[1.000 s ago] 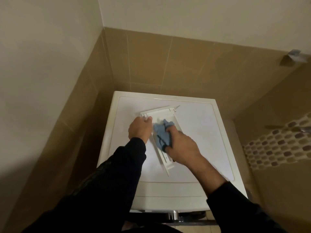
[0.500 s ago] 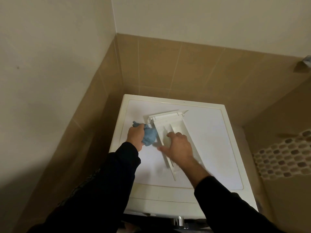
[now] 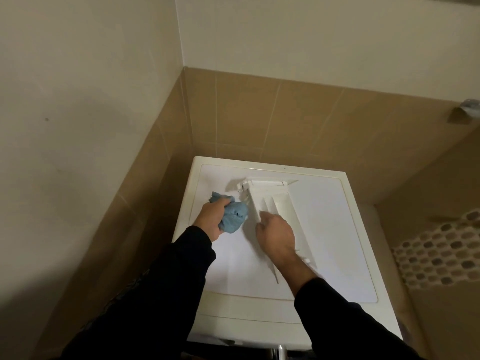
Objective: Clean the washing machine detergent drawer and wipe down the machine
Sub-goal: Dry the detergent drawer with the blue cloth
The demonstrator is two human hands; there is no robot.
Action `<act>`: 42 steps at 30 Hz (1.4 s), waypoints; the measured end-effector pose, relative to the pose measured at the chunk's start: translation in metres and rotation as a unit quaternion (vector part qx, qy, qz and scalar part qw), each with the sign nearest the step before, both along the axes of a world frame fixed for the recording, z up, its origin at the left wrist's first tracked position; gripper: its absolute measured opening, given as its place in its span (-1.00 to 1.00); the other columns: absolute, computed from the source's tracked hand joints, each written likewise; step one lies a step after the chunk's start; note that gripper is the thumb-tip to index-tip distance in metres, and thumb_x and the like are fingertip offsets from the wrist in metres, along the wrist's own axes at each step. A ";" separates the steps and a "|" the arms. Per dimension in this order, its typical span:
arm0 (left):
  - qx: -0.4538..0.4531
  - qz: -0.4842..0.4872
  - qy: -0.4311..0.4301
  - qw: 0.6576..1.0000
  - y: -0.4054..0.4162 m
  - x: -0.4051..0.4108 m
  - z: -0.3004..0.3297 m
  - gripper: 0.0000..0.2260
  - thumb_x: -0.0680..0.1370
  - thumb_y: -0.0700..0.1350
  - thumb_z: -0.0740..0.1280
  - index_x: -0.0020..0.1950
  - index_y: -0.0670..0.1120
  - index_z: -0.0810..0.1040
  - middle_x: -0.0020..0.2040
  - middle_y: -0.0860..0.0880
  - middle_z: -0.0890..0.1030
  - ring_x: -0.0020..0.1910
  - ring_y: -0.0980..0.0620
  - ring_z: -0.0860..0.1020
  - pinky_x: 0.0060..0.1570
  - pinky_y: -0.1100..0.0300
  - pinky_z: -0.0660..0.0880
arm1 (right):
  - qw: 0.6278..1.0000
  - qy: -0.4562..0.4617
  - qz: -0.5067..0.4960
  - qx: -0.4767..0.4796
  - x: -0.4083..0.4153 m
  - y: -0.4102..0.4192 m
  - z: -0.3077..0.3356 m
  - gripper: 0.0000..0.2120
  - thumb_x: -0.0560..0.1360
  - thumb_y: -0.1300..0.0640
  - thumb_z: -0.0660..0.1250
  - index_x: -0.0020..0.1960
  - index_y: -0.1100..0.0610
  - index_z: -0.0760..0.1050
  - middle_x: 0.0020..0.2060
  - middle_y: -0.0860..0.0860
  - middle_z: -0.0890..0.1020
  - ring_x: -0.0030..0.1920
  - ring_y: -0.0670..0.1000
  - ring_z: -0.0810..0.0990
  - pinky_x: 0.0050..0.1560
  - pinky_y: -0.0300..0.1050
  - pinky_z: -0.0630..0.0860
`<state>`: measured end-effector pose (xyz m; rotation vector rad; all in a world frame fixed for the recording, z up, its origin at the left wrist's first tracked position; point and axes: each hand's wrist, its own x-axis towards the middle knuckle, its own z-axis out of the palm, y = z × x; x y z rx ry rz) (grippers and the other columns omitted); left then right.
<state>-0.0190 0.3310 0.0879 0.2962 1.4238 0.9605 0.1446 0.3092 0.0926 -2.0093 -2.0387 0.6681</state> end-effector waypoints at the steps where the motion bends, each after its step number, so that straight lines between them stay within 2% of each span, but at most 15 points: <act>1: 0.015 0.003 0.021 1.000 0.001 0.002 0.006 -0.87 0.58 -0.07 0.34 0.02 -0.13 0.55 -0.12 -0.08 0.58 -0.06 -0.04 0.60 -0.20 0.18 0.53 | 0.998 0.058 -0.017 0.007 0.005 0.000 0.004 -0.84 0.57 0.11 0.23 0.06 0.09 0.56 -0.09 0.06 0.62 -0.06 0.13 0.59 -0.04 -0.08 0.51; 3: 0.051 0.001 0.036 0.998 0.005 0.008 0.017 -0.72 0.52 0.00 0.40 0.14 -0.12 0.56 -0.06 -0.07 0.61 0.10 -0.08 0.60 -0.10 0.16 0.51 | 0.977 0.205 -0.056 0.002 0.013 0.002 0.015 -0.90 0.58 0.08 0.29 -0.05 0.04 0.57 -0.26 -0.03 0.56 -0.21 0.02 0.51 -0.10 -0.13 0.42; 5: 0.112 0.008 0.060 0.992 0.009 0.018 0.037 -0.68 0.50 0.01 0.44 0.16 -0.13 0.55 -0.03 -0.06 0.61 0.14 -0.09 0.60 -0.03 0.15 0.50 | 0.934 0.345 -0.089 -0.001 0.018 0.002 0.031 -0.80 0.54 0.05 0.32 -0.22 0.10 0.49 -0.37 0.05 0.50 -0.31 -0.04 0.40 -0.17 -0.14 0.38; 8: 0.235 0.010 0.179 0.955 0.012 0.037 0.079 -0.91 0.55 -0.02 0.40 -0.01 0.04 0.51 -0.10 0.04 0.60 -0.03 0.06 0.60 -0.12 0.22 0.51 | 0.859 0.501 -0.099 -0.032 0.022 -0.002 0.059 -0.85 0.59 0.19 0.28 -0.09 0.17 0.59 -0.33 0.01 0.61 -0.34 -0.09 0.51 -0.31 -0.30 0.43; 11: 0.361 -0.037 0.248 0.898 0.011 0.055 0.118 -0.83 0.52 0.06 0.40 -0.02 -0.01 0.52 -0.09 -0.01 0.63 -0.07 0.02 0.61 -0.11 0.08 0.56 | 0.813 0.576 -0.067 -0.054 0.025 -0.005 0.081 -0.77 0.62 0.24 0.20 0.16 0.15 0.61 -0.03 0.08 0.71 -0.06 0.02 0.68 -0.12 -0.19 0.56; 14: 0.411 -0.098 0.284 0.861 0.015 0.066 0.137 -0.67 0.53 0.21 0.25 -0.01 -0.04 0.53 -0.05 -0.09 0.61 -0.06 -0.01 0.60 -0.09 0.05 0.55 | 0.804 0.591 -0.062 -0.037 0.025 0.001 0.095 -0.73 0.60 0.23 0.18 0.18 0.12 0.60 0.05 0.15 0.68 0.06 0.16 0.63 0.08 0.06 0.51; 16: 0.420 -0.114 0.298 0.850 0.013 0.073 0.147 -0.61 0.59 0.26 0.08 0.02 0.00 0.53 0.04 -0.09 0.58 0.02 0.02 0.58 0.04 0.05 0.53 | 0.797 0.599 -0.074 -0.032 0.025 0.003 0.106 -0.73 0.57 0.25 0.18 0.15 0.13 0.59 -0.04 0.13 0.64 -0.03 0.13 0.57 0.00 0.03 0.45; 19: 0.431 -0.138 0.348 0.821 0.009 0.078 0.154 -0.67 0.69 0.05 0.05 0.19 -0.06 0.54 0.26 -0.10 0.49 0.23 0.02 0.49 0.31 0.10 0.41 | 0.783 0.616 -0.076 -0.025 0.023 0.003 0.119 -0.70 0.54 0.26 0.14 0.12 0.11 0.60 -0.11 0.10 0.59 -0.10 0.08 0.50 -0.12 -0.03 0.38; 22: 0.451 -0.140 0.421 0.774 0.001 0.079 0.157 -0.69 0.67 -0.16 0.14 0.39 -0.13 0.49 0.36 -0.09 0.42 0.32 0.02 0.41 0.34 0.19 0.37 | 0.738 0.669 -0.084 -0.013 0.020 0.003 0.125 -0.69 0.53 0.17 0.14 0.11 0.09 0.62 -0.07 0.12 0.58 -0.08 0.10 0.47 -0.11 -0.01 0.38; 26: 0.436 -0.109 0.407 0.795 -0.011 0.075 0.155 -0.68 0.61 -0.12 0.27 0.37 -0.04 0.46 0.21 0.07 0.54 0.18 0.09 0.52 0.21 0.12 0.51 | 0.727 0.681 -0.089 0.001 0.019 -0.003 0.133 -0.70 0.63 0.08 0.13 0.07 0.07 0.65 -0.12 0.04 0.60 -0.23 -0.01 0.47 -0.28 -0.13 0.40; 29: 0.407 -0.102 0.391 0.819 -0.014 0.073 0.169 -0.80 0.57 -0.07 0.35 0.20 0.03 0.49 -0.07 0.23 0.54 -0.06 0.22 0.55 -0.04 0.29 0.50 | 0.735 0.675 -0.061 0.025 0.016 -0.010 0.130 -0.69 0.67 0.06 0.11 0.20 0.09 0.60 0.06 0.09 0.67 0.02 0.13 0.62 0.02 0.07 0.53; 31: 0.413 -0.081 0.400 0.814 -0.015 0.073 0.182 -0.94 0.57 -0.02 0.36 -0.03 0.11 0.49 -0.19 0.21 0.55 -0.17 0.23 0.55 -0.15 0.21 0.54 | 0.734 0.678 -0.038 0.035 0.013 -0.014 0.129 -0.69 0.68 0.09 0.10 0.31 0.09 0.53 0.18 0.16 0.63 0.21 0.26 0.57 0.22 0.25 0.46; 33: 0.423 -0.063 0.419 0.801 -0.016 0.073 0.193 -0.86 0.57 0.02 0.34 -0.19 0.07 0.53 -0.26 0.09 0.60 -0.23 0.11 0.58 -0.23 0.06 0.57 | 0.745 0.665 -0.033 0.045 0.010 -0.019 0.133 -0.69 0.69 0.11 0.10 0.34 0.04 0.51 0.21 0.15 0.62 0.24 0.22 0.57 0.21 0.23 0.46; 37: 0.428 -0.104 0.480 0.759 -0.023 0.073 0.211 -0.77 0.58 0.07 0.32 -0.19 -0.02 0.60 -0.33 0.03 0.60 -0.34 0.08 0.54 -0.41 0.15 0.41 | 0.742 0.665 -0.027 0.079 0.015 -0.024 0.146 -0.70 0.69 0.14 0.10 0.31 0.08 0.53 0.14 0.10 0.66 0.03 -0.07 0.64 -0.04 -0.22 0.54; 42: 0.413 -0.149 0.486 0.755 -0.036 0.074 0.209 -0.78 0.58 0.04 0.32 -0.20 -0.03 0.59 -0.36 0.05 0.57 -0.37 0.09 0.49 -0.42 0.24 0.27 | 0.693 0.714 -0.052 0.090 0.024 -0.013 0.158 -0.72 0.67 0.19 0.13 0.28 0.23 0.52 0.06 0.19 0.67 0.04 0.10 0.64 0.09 0.00 0.55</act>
